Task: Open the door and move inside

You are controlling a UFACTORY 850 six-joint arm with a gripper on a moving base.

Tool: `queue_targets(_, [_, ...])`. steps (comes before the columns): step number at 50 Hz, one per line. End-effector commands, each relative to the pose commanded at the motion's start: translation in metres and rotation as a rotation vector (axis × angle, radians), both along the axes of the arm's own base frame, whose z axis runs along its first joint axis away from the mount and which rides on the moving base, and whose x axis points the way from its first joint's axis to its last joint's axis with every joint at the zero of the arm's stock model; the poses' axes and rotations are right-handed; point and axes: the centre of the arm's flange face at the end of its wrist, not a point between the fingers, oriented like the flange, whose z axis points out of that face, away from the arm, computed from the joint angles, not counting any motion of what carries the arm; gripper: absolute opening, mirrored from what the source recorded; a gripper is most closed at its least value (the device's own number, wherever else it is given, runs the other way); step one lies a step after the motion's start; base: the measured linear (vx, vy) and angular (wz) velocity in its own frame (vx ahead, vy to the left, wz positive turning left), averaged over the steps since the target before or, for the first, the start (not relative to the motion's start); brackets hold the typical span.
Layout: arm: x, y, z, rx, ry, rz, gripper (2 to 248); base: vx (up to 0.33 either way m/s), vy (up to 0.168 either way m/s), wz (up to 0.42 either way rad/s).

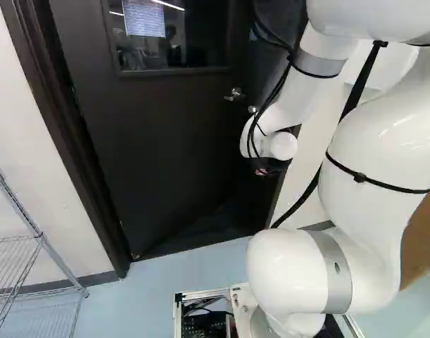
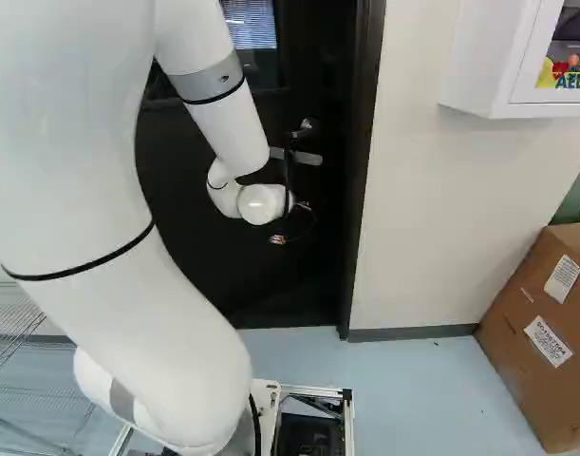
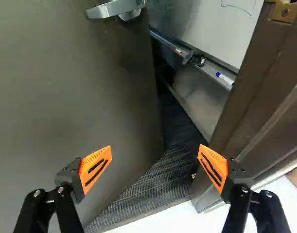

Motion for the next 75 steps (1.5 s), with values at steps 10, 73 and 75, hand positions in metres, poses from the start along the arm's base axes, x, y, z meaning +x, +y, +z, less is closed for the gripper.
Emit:
queue_targets(10, [0.0, 0.0, 0.0, 0.0, 0.0, 0.0, 247, 0.083, 0.083, -0.02])
queue_targets(73, [0.0, 0.0, 0.0, 0.0, 0.0, 0.0, 247, 0.069, 0.084, -0.015])
queue_targets(75, [0.0, 0.0, 0.0, 0.0, 0.0, 0.0, 247, 0.063, 0.065, -0.003])
